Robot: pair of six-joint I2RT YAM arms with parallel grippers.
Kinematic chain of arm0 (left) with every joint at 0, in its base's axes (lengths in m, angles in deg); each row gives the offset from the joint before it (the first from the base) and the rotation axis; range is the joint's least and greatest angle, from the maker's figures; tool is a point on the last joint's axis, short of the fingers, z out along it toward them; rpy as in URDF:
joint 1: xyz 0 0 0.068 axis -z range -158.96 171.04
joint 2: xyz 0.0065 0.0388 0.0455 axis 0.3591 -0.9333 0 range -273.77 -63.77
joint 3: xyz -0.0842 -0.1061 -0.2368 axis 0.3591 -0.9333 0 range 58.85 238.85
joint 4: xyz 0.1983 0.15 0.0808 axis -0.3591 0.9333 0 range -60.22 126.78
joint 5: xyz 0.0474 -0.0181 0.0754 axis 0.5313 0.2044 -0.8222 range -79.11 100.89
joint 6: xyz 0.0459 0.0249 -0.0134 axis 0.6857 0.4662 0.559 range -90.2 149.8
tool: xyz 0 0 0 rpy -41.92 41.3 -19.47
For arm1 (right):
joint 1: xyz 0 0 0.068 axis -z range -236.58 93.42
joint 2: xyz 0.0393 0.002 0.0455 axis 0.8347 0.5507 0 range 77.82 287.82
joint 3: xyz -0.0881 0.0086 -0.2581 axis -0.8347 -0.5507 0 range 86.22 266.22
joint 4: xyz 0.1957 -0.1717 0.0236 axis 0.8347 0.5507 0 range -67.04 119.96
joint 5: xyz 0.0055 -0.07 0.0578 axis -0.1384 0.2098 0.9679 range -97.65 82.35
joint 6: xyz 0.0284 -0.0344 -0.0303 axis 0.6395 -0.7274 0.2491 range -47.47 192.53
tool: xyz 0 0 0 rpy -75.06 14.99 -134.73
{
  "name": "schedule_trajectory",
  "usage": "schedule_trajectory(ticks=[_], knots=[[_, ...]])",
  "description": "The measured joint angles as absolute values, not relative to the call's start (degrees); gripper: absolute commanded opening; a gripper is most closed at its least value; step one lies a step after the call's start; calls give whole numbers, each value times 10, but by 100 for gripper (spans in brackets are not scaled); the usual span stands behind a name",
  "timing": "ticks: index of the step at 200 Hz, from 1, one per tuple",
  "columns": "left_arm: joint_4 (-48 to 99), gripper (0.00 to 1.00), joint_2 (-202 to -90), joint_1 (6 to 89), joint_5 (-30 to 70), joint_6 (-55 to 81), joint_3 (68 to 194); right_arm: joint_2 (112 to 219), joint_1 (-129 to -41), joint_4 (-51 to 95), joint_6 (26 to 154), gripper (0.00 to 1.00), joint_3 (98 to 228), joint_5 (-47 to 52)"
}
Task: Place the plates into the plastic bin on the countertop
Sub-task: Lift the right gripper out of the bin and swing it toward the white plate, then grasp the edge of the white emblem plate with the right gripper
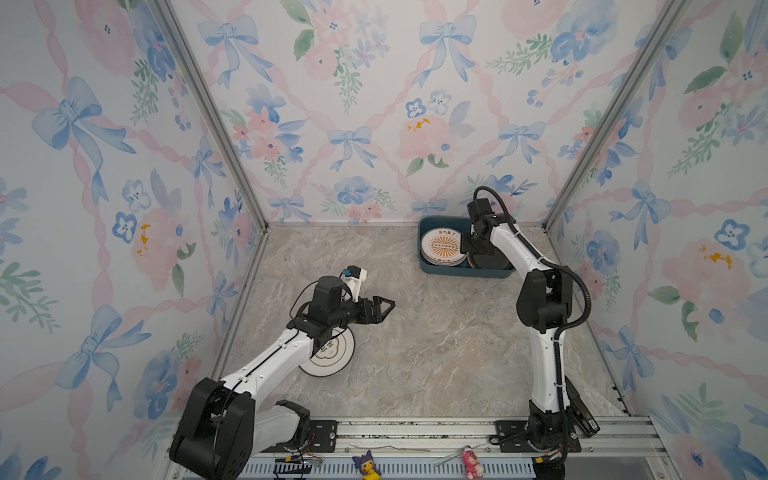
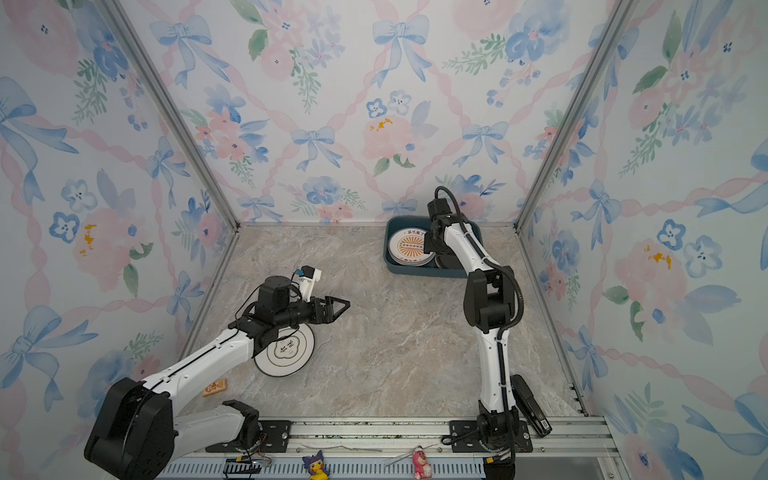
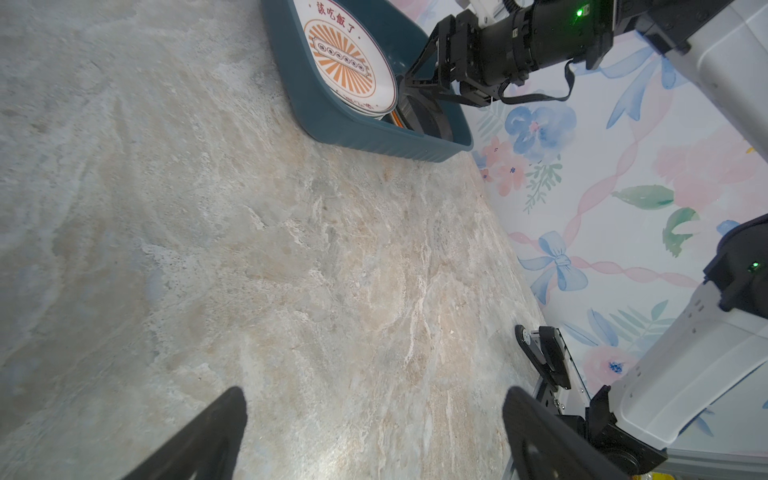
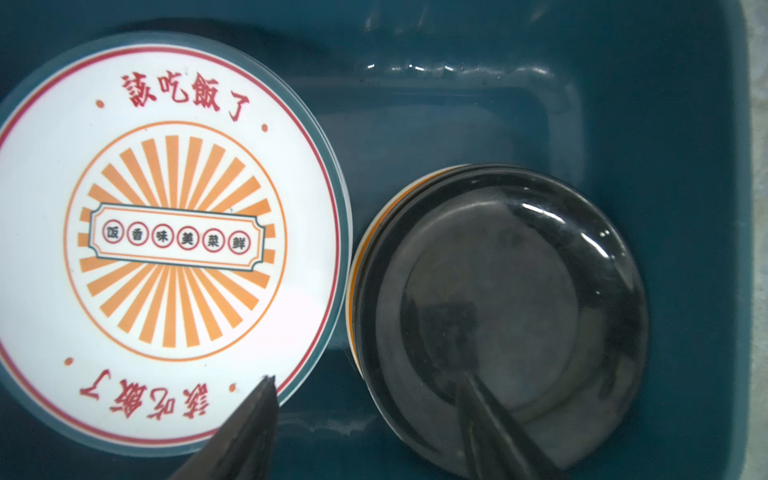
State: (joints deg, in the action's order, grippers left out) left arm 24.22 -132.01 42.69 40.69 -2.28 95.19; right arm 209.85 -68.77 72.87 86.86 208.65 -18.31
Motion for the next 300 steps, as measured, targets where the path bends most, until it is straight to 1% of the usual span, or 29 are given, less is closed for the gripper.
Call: schedule_trajectory(ticks=[13, 29, 61, 87, 109, 142, 174, 198, 230, 269, 300], knots=[[249, 98, -1315, 425, 399, -22, 952, 2074, -687, 717, 869, 68, 2052, -165], [263, 98, -1309, 414, 389, -19, 955, 2020, -688, 695, 871, 68, 1988, -126], [278, 98, -1299, 359, 380, -19, 968, 1865, -706, 633, 900, 68, 1844, -30], [283, 98, -1276, 306, 370, -19, 985, 1754, -769, 565, 944, 68, 1742, 46], [284, 98, -1262, 266, 362, -19, 996, 1719, -849, 504, 988, 68, 1667, 91], [295, 98, -1258, 232, 356, -19, 996, 1731, -953, 412, 1075, 68, 1568, 131], [300, 98, -1247, 230, 356, -21, 995, 1793, -1014, 323, 1146, 68, 1550, 145], [299, 98, -1234, 230, 357, -22, 992, 1855, -1038, 262, 1186, 68, 1552, 152], [300, 98, -1228, 229, 361, -22, 987, 1931, -1058, 218, 1226, 66, 1568, 158], [301, 98, -1228, 229, 364, -21, 982, 1962, -1074, 159, 1270, 63, 1581, 165], [302, 98, -1228, 225, 364, -21, 980, 1995, -1087, 104, 1305, 56, 1588, 182]])
